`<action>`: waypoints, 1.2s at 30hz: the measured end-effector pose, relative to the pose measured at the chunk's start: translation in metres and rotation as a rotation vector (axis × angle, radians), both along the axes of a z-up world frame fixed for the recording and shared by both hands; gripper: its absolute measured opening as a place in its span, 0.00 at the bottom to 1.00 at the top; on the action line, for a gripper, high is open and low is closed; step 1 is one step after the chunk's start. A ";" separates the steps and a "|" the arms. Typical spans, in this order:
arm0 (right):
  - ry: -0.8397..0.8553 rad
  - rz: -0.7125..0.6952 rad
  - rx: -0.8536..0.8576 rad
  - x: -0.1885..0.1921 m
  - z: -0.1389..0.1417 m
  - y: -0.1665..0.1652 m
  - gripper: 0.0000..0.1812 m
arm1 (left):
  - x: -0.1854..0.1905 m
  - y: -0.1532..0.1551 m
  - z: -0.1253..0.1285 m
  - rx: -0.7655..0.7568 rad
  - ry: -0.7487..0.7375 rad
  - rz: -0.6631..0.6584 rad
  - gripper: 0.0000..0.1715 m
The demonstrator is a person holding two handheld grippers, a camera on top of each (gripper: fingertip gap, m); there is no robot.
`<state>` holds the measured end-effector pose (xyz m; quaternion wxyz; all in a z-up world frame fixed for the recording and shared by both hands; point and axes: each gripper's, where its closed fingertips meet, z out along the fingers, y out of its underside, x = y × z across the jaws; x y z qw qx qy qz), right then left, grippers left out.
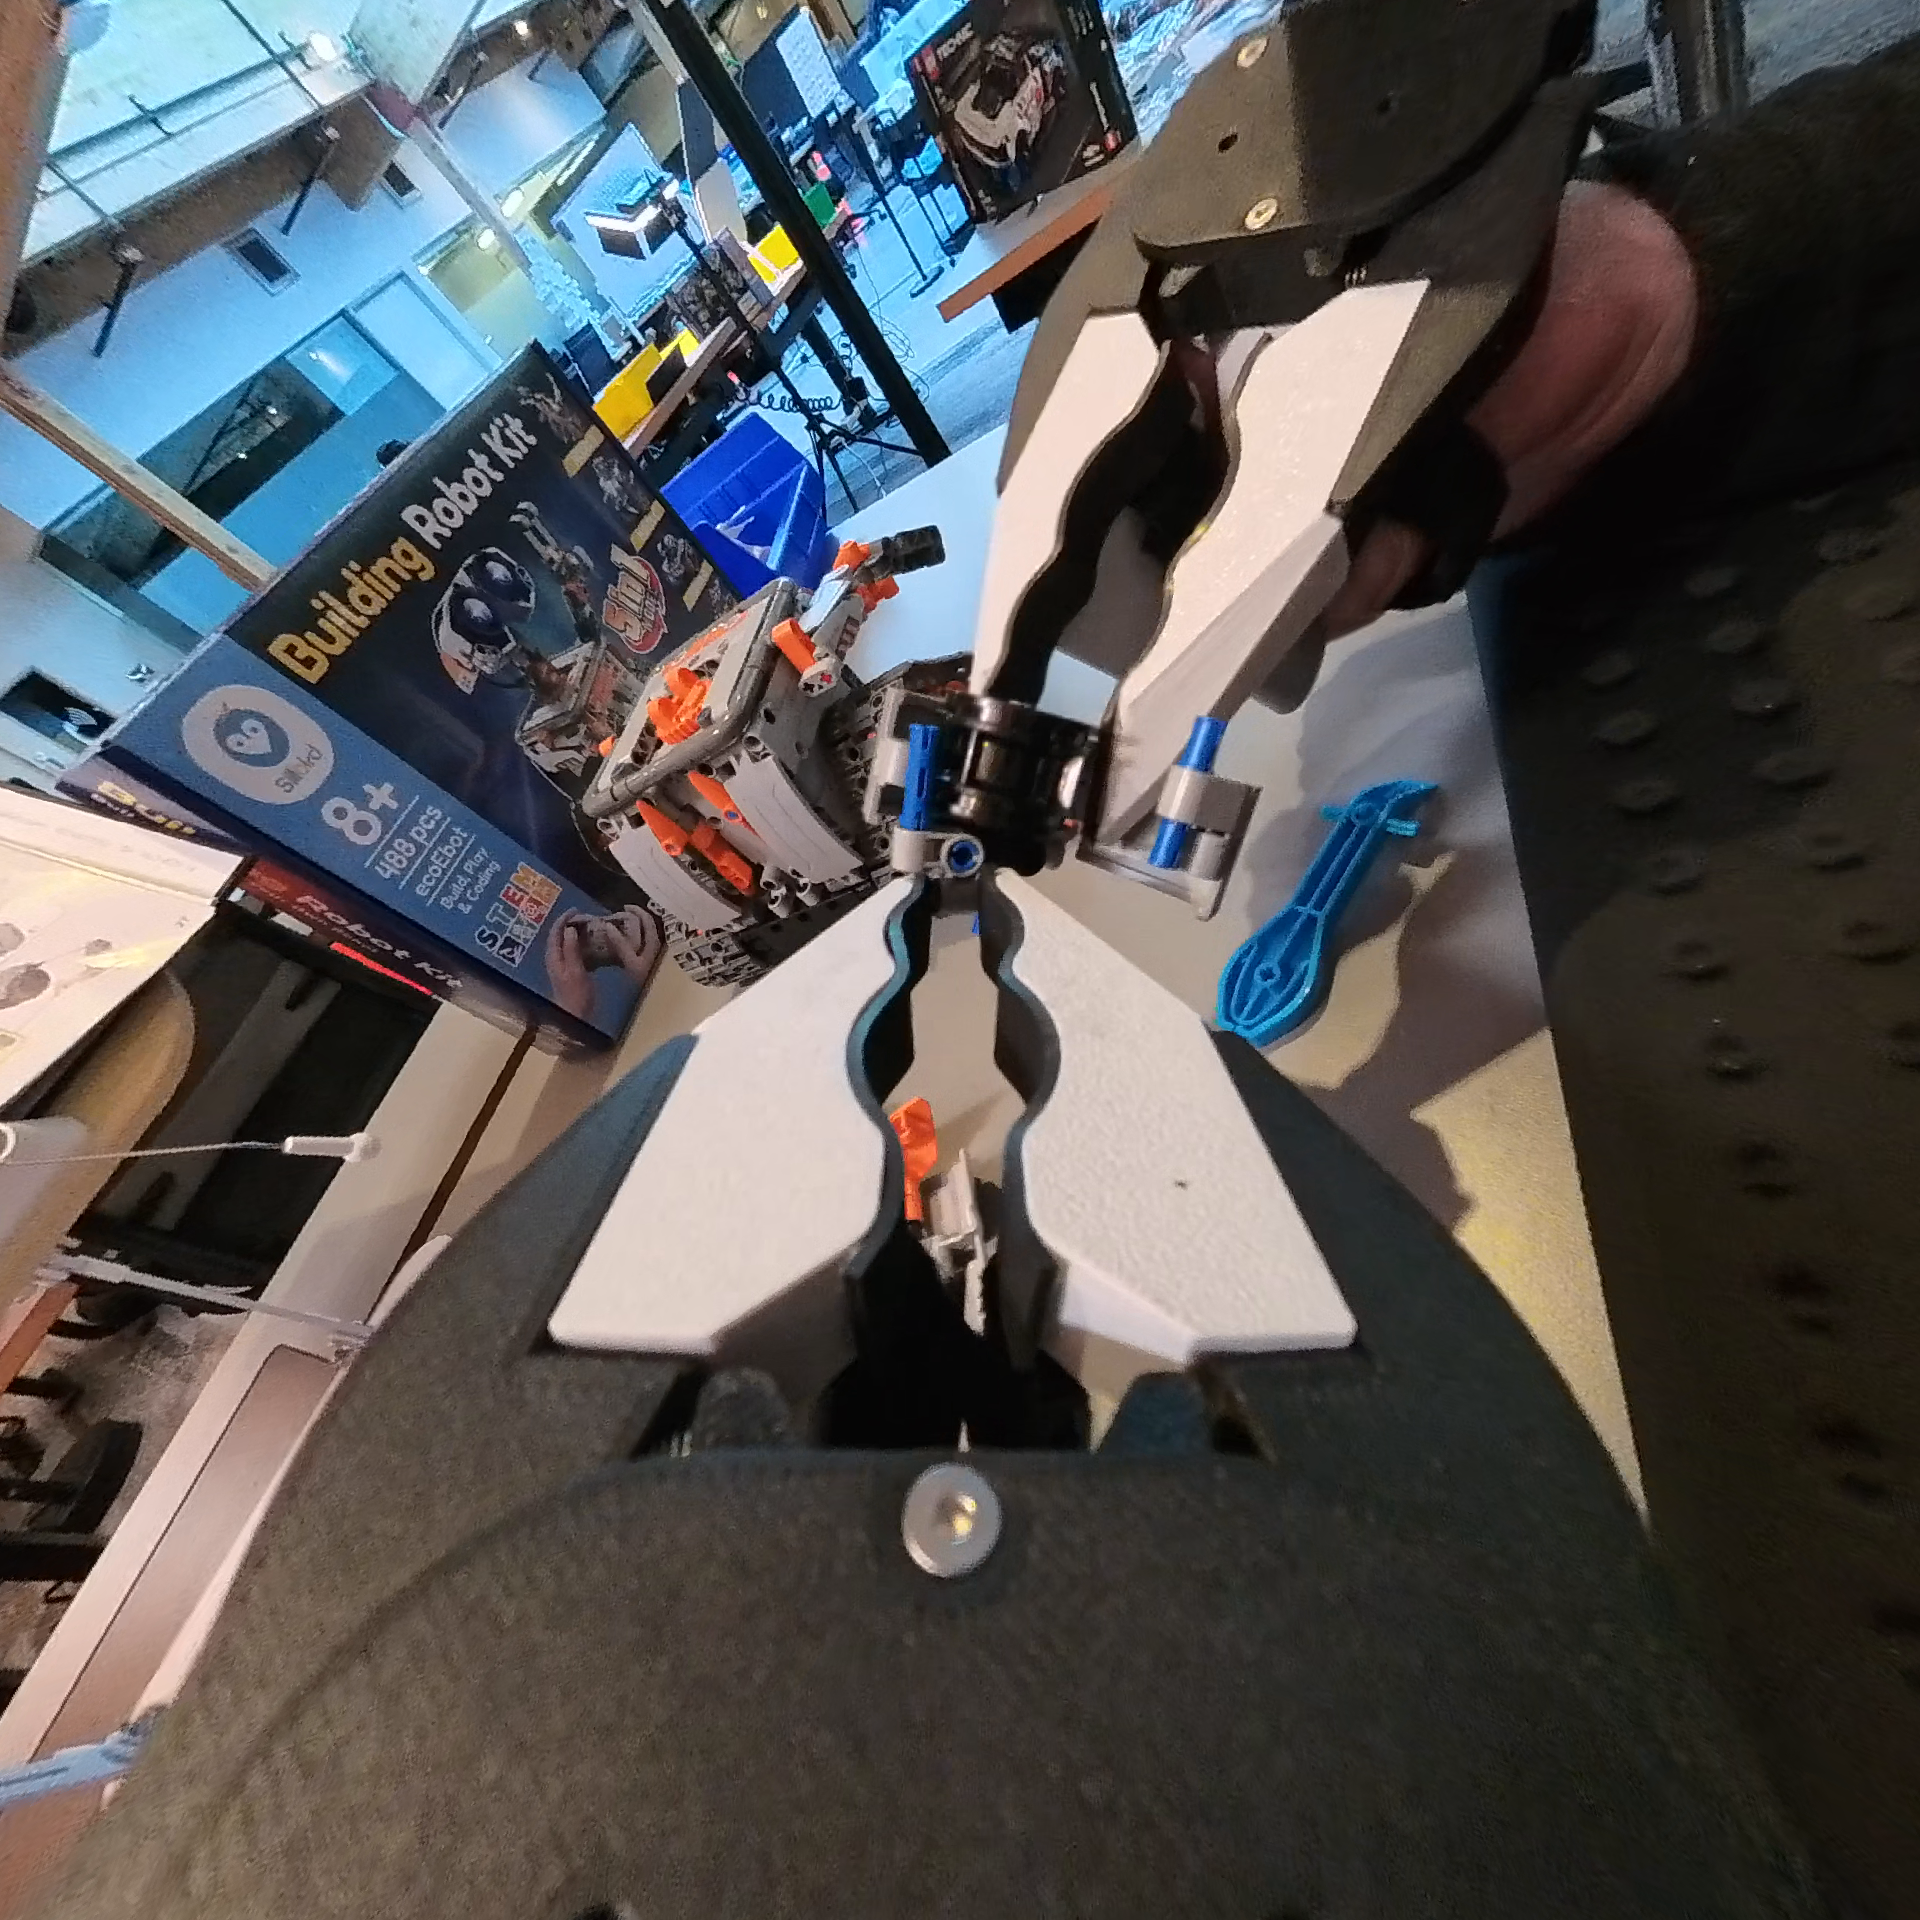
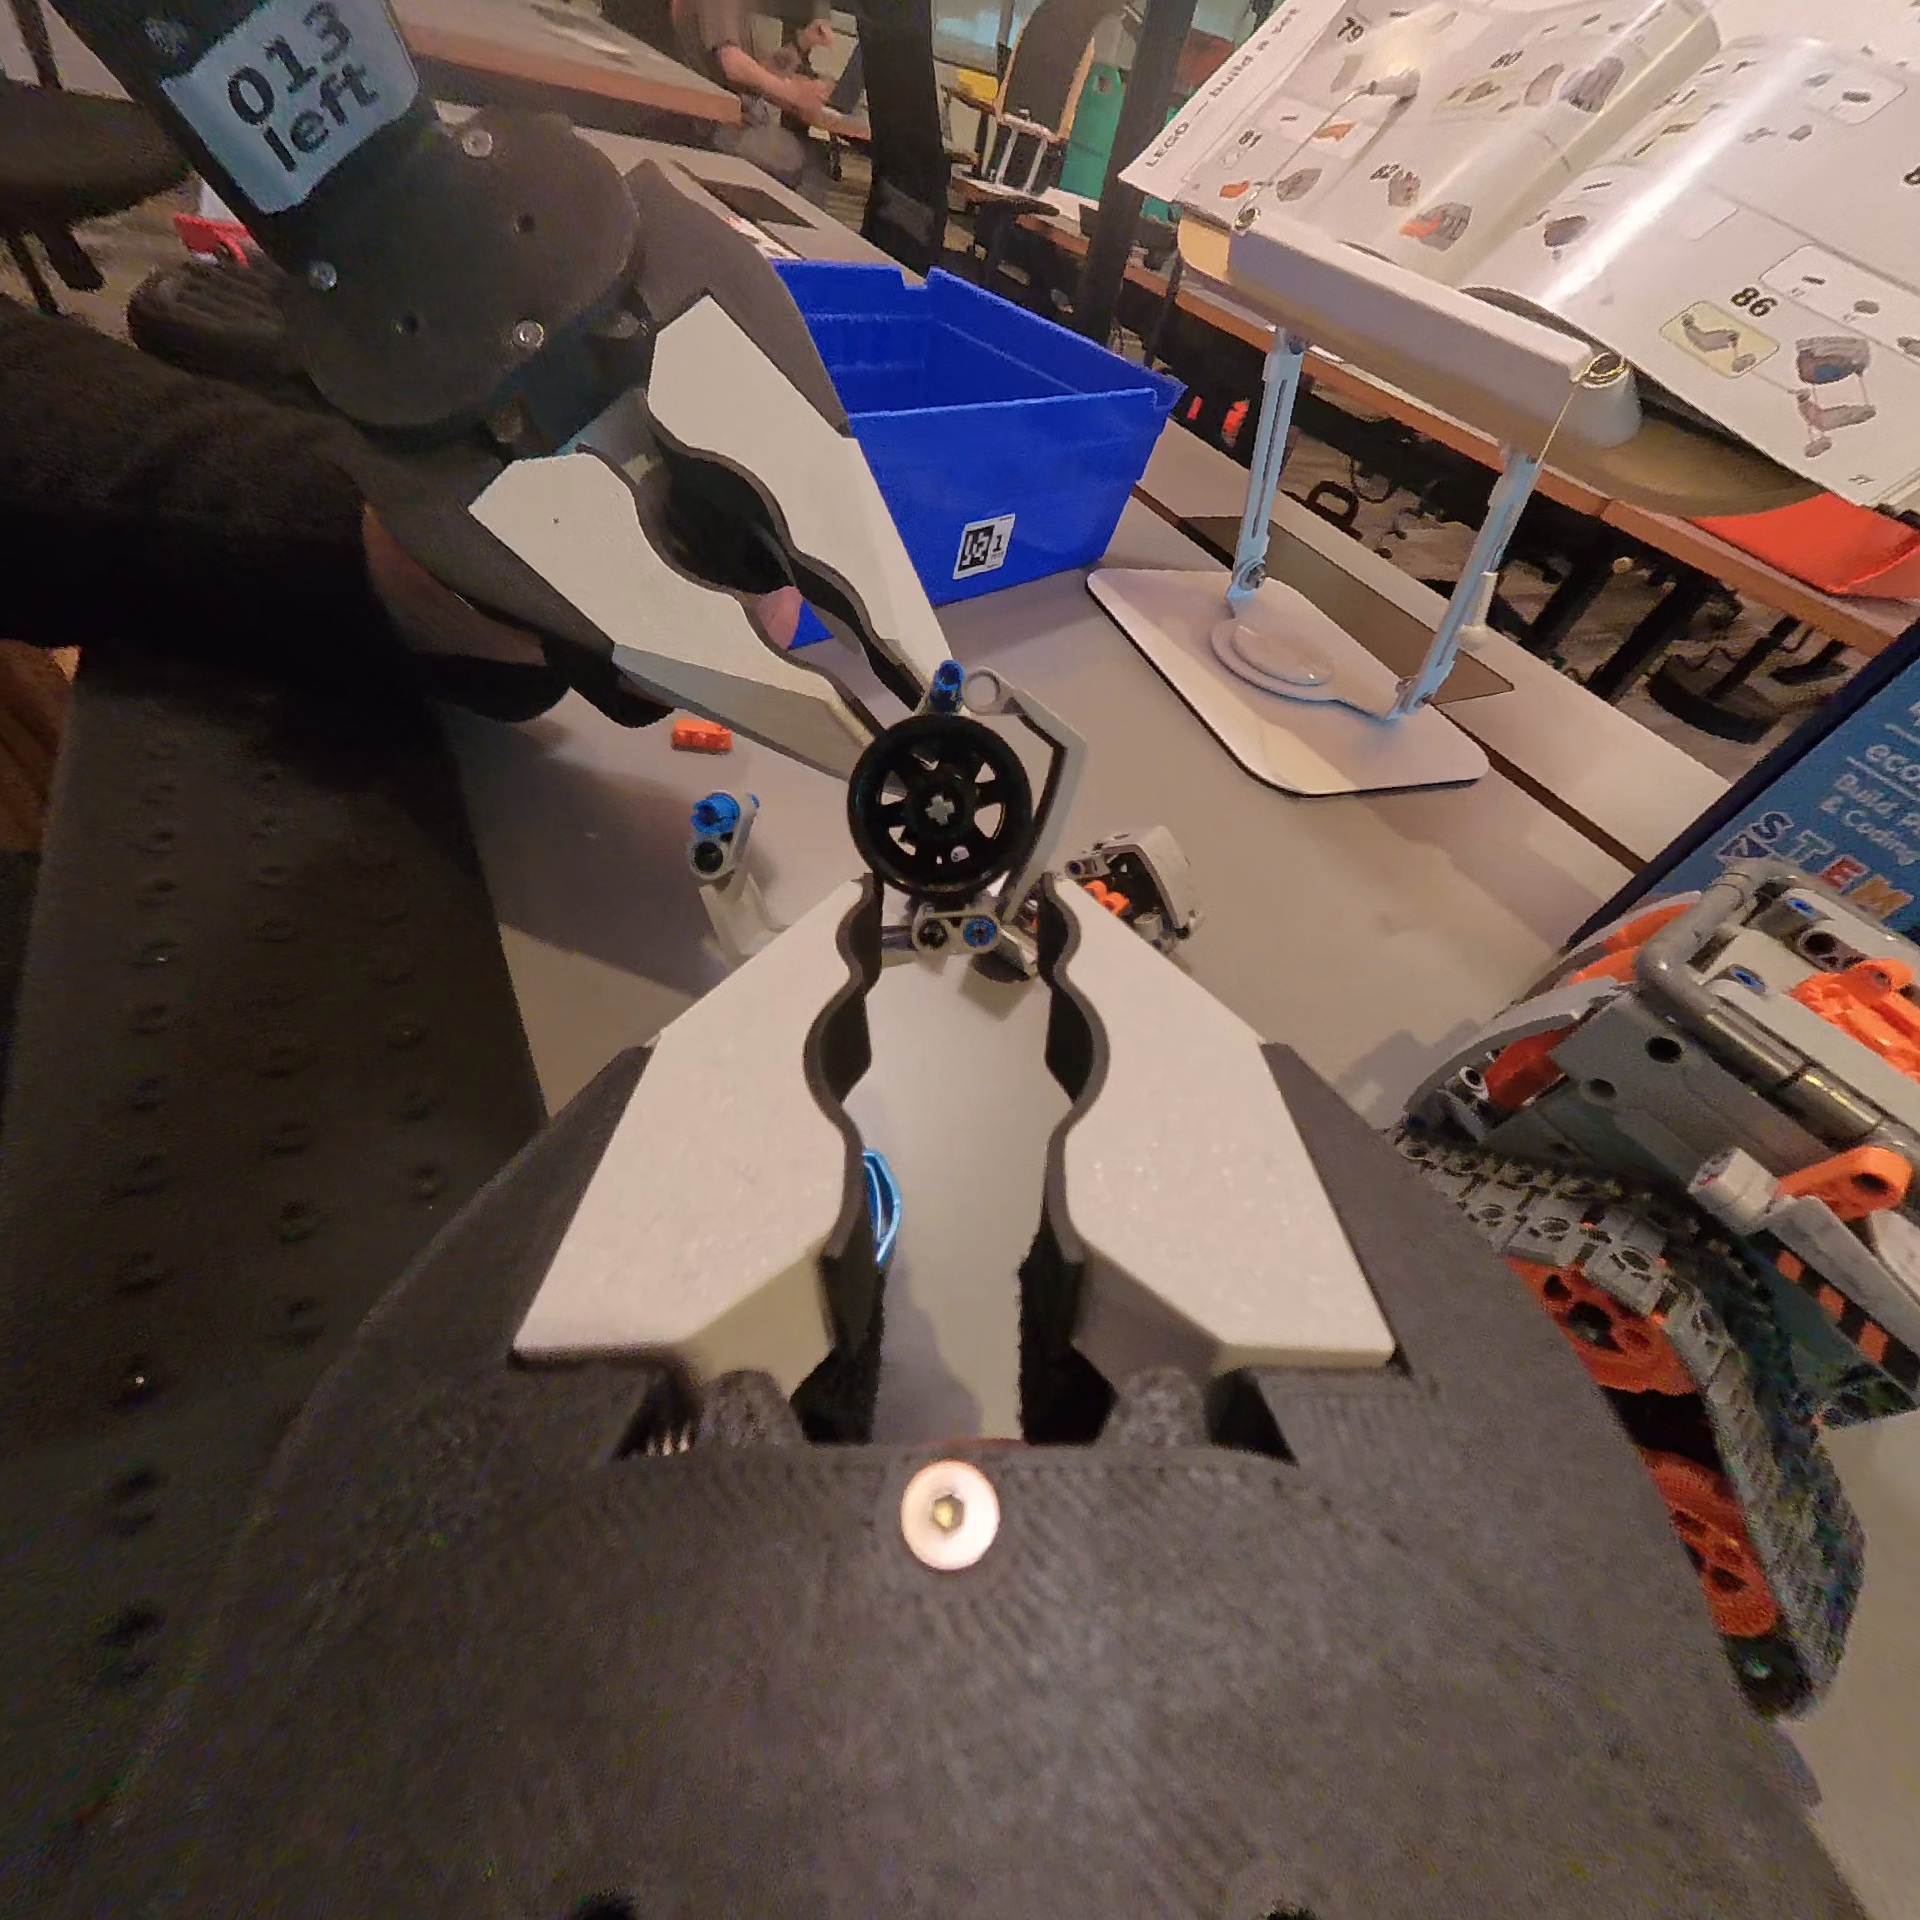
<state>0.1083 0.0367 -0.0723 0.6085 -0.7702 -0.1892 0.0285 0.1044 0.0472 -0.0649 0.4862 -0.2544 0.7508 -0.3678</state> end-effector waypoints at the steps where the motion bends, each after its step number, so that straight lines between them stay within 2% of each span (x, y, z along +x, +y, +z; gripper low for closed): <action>1: 0.012 0.004 0.000 0.000 0.001 0.000 0.14 | 0.000 0.000 0.000 -0.008 0.004 -0.005 0.04; 5: -0.053 -0.032 0.021 0.004 0.003 -0.001 0.10 | -0.001 -0.003 0.001 -0.106 0.037 -0.051 0.07; 7: -0.138 -0.072 0.028 0.007 0.002 0.000 0.10 | -0.002 -0.004 0.001 -0.188 0.078 -0.080 0.15; 12: -0.377 -0.149 0.040 0.010 -0.001 0.002 0.10 | -0.001 -0.012 -0.006 -0.502 0.305 -0.172 0.37; 14: -0.448 -0.170 0.056 0.008 0.000 0.003 0.10 | 0.000 -0.014 -0.005 -0.565 0.344 -0.183 0.37; 17: -0.521 -0.193 0.072 0.007 0.002 0.003 0.10 | 0.002 -0.017 -0.007 -0.588 0.381 -0.179 0.23; 20: -0.555 -0.198 0.076 0.007 0.001 0.003 0.10 | 0.001 -0.017 -0.008 -0.594 0.393 -0.187 0.23; 25: -0.396 -0.123 0.103 0.002 0.008 0.001 0.15 | -0.002 -0.016 0.000 -0.613 0.356 -0.237 0.20; 31: -0.008 0.022 0.071 -0.003 0.013 -0.006 0.20 | -0.008 -0.023 0.009 -0.586 0.301 -0.303 0.20; 34: 0.098 0.071 0.060 -0.003 0.016 -0.009 0.13 | -0.012 -0.027 0.012 -0.584 0.288 -0.347 0.19; 36: 0.104 0.081 0.061 -0.004 0.017 -0.011 0.09 | -0.012 -0.028 0.013 -0.586 0.283 -0.353 0.19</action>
